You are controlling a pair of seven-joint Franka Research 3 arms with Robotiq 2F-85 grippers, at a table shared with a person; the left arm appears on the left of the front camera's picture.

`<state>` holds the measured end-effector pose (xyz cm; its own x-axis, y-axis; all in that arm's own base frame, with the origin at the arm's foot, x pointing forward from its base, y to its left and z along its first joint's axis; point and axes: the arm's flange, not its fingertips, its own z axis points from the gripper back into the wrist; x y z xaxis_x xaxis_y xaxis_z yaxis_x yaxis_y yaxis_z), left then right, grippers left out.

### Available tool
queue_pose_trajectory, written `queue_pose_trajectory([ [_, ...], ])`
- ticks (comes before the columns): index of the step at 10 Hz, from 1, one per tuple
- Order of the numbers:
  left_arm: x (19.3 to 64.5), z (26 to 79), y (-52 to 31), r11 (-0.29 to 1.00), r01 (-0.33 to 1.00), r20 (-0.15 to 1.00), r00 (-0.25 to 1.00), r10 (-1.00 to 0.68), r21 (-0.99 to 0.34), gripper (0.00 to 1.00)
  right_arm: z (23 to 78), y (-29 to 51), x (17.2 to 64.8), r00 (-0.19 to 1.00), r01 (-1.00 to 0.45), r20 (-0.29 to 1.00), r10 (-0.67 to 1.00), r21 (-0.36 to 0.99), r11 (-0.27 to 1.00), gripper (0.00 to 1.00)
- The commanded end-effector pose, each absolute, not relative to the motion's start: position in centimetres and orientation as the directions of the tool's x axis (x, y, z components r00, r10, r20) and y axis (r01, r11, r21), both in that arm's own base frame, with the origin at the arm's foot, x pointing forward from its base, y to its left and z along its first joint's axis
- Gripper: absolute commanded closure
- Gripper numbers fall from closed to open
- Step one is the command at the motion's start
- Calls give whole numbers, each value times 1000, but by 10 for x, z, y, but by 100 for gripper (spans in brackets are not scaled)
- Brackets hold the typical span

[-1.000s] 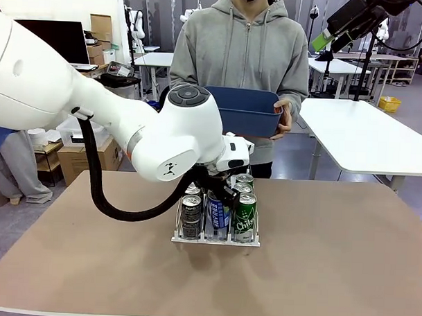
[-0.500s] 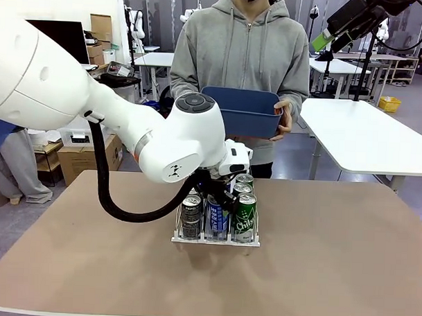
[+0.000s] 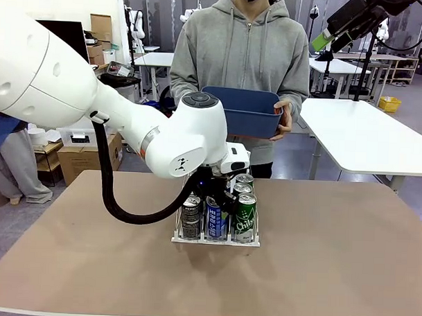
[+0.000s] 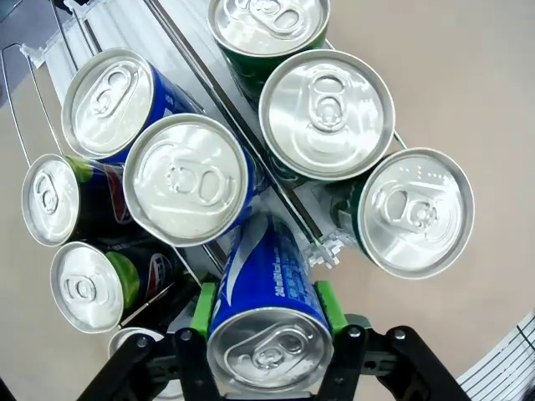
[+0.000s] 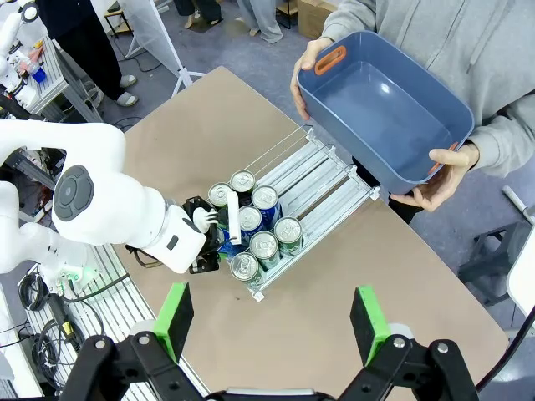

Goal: Fill the beverage cans into the dispenser.
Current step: Place the picked Ionic drink in the line of the Automatic Can Dispenser with the same cans.

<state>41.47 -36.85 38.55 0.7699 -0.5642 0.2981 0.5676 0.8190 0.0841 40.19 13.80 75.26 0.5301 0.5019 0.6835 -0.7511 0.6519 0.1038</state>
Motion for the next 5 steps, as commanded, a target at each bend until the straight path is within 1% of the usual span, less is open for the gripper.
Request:
queue_pose_trajectory([
  [1, 413, 384, -367, 809, 579, 309, 755, -579, 101, 43, 751, 138, 401, 529, -753, 683, 503, 106, 649, 0],
  [4, 413, 384, -367, 809, 579, 309, 755, -579, 101, 43, 751, 138, 401, 529, -753, 683, 503, 106, 649, 0],
  [5, 412, 385, -371, 815, 574, 298, 765, -570, 85, 33, 751, 138, 401, 529, -753, 683, 503, 106, 649, 0],
])
